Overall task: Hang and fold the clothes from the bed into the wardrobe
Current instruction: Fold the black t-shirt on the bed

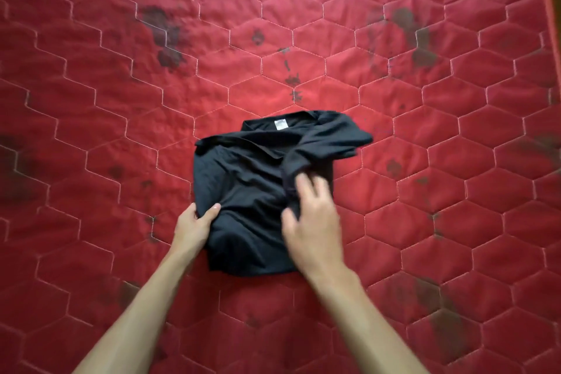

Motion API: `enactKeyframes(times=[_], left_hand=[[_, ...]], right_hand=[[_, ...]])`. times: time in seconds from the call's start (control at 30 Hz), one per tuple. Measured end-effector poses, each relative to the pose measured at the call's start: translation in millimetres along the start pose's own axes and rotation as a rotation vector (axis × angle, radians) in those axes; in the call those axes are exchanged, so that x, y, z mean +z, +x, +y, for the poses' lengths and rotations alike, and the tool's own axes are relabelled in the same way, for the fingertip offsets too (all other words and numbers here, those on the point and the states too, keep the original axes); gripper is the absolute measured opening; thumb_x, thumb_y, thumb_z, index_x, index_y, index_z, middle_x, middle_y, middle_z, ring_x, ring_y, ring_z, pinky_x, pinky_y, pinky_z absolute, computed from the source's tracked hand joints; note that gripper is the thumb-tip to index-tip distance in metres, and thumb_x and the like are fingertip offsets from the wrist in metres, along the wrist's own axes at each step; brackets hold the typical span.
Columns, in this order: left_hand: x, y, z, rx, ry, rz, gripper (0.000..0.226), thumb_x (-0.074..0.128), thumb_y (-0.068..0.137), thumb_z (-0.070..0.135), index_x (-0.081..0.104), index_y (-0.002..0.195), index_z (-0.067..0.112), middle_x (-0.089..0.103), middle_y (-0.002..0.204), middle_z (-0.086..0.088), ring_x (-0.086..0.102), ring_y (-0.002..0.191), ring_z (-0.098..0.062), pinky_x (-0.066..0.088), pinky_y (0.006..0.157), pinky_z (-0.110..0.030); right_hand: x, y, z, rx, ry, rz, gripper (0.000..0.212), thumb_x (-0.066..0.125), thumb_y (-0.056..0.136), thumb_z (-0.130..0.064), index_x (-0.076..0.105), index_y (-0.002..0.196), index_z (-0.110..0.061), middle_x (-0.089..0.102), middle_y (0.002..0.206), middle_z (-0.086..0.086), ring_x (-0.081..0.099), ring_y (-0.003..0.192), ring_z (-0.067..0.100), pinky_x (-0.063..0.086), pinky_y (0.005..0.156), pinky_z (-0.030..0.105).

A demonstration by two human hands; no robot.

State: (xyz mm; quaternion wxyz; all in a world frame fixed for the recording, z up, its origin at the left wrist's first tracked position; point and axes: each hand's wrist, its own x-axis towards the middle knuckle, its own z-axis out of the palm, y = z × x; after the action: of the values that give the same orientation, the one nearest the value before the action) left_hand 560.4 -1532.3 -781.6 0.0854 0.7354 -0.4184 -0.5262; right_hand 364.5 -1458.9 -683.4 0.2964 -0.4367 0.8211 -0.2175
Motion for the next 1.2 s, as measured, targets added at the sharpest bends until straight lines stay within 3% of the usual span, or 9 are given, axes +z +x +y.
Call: enactKeyframes(times=[0.13, 0.27, 0.4, 0.5, 0.73, 0.83, 0.93, 1.1, 1.2], left_hand=[[-3.8, 4.5, -1.8, -0.047, -0.094, -0.025, 0.041, 0.060, 0.085, 0.042, 0.067, 0.108, 0.008, 0.067, 0.118, -0.026, 0.063, 0.112, -0.037, 0.048, 0.097, -0.044], [-9.6, 33.6, -41.4, -0.321, -0.416, -0.084, 0.121, 0.048, 0.051, 0.102, 0.062, 0.128, 0.010, 0.063, 0.132, -0.006, 0.059, 0.122, -0.024, 0.039, 0.113, -0.048], [-7.7, -4.1, -12.7, -0.207, -0.261, -0.118, 0.061, 0.076, 0.076, 0.062, 0.070, 0.113, 0.014, 0.074, 0.106, 0.003, 0.069, 0.101, -0.013, 0.048, 0.101, -0.032], [3.6, -19.2, -21.4, -0.135, -0.092, -0.183, 0.031, 0.087, 0.073, 0.028, 0.071, 0.098, 0.018, 0.075, 0.098, 0.005, 0.071, 0.093, -0.012, 0.054, 0.093, -0.032], [-4.3, -45.1, -35.1, -0.250, 0.058, -0.290, 0.041, 0.081, 0.080, 0.037, 0.068, 0.106, 0.009, 0.073, 0.095, 0.001, 0.067, 0.086, -0.013, 0.050, 0.083, -0.028], [-24.8, -59.3, -41.0, -0.441, -0.003, -0.454, 0.062, 0.087, 0.070, 0.041, 0.068, 0.110, -0.002, 0.074, 0.093, -0.008, 0.069, 0.078, -0.020, 0.050, 0.072, -0.027], [-46.1, -74.9, -21.7, -0.578, -0.141, -0.540, 0.038, 0.080, 0.077, 0.024, 0.069, 0.105, 0.002, 0.077, 0.094, -0.011, 0.072, 0.074, -0.022, 0.055, 0.065, -0.027], [-61.1, -49.2, 29.6, -0.587, -0.557, -0.352, 0.034, 0.064, 0.089, 0.039, 0.068, 0.104, 0.010, 0.075, 0.082, -0.009, 0.071, 0.059, -0.021, 0.055, 0.048, -0.025], [-59.7, -27.7, 51.4, -0.582, -0.806, -0.232, 0.065, 0.028, 0.102, 0.056, 0.065, 0.106, 0.003, 0.077, 0.095, -0.015, 0.076, 0.072, -0.024, 0.056, 0.052, -0.025]], right_hand=[[51.0, -27.8, -37.5, -0.261, 0.022, -0.491, 0.076, 0.058, 0.088, -0.015, 0.022, 0.154, -0.025, 0.010, 0.166, 0.003, 0.045, 0.130, 0.034, 0.044, 0.106, 0.043], [56.3, -37.1, -13.5, -0.265, 0.066, -0.534, 0.053, 0.055, 0.093, -0.023, 0.045, 0.145, -0.018, 0.036, 0.156, 0.005, 0.044, 0.132, 0.026, 0.037, 0.112, 0.036], [47.9, -15.6, 37.1, 0.025, -0.066, -0.175, 0.052, 0.060, 0.091, -0.023, 0.047, 0.140, -0.011, 0.045, 0.142, 0.011, 0.045, 0.126, 0.029, 0.036, 0.110, 0.038], [41.4, 1.9, 69.3, 0.311, -0.067, -0.281, 0.072, 0.068, 0.089, -0.036, 0.035, 0.146, -0.008, 0.047, 0.139, 0.014, 0.045, 0.129, 0.032, 0.036, 0.108, 0.039], [34.8, -20.8, 96.2, 0.497, 0.165, -0.499, 0.021, 0.068, 0.087, -0.037, 0.073, 0.098, -0.019, 0.076, 0.097, -0.005, 0.069, 0.098, 0.016, 0.054, 0.087, 0.036], [11.1, -40.7, 95.0, 0.584, 0.231, -0.559, 0.021, 0.069, 0.085, -0.032, 0.073, 0.083, -0.012, 0.073, 0.078, -0.010, 0.068, 0.078, 0.011, 0.052, 0.073, 0.030], [-22.7, -44.4, 73.9, 0.641, 0.372, -0.650, 0.024, 0.071, 0.086, -0.030, 0.072, 0.074, -0.010, 0.064, 0.065, -0.007, 0.055, 0.055, 0.007, 0.041, 0.050, 0.019], [-32.1, 17.3, 23.2, 0.720, 0.825, -0.415, 0.017, 0.063, 0.095, -0.028, 0.068, 0.093, -0.012, 0.070, 0.079, 0.002, 0.066, 0.058, 0.013, 0.051, 0.053, 0.022], [-17.0, 63.8, 10.0, 0.827, 0.898, -0.221, 0.035, 0.041, 0.104, -0.041, 0.052, 0.112, -0.009, 0.073, 0.085, 0.013, 0.073, 0.066, 0.024, 0.053, 0.047, 0.025]])
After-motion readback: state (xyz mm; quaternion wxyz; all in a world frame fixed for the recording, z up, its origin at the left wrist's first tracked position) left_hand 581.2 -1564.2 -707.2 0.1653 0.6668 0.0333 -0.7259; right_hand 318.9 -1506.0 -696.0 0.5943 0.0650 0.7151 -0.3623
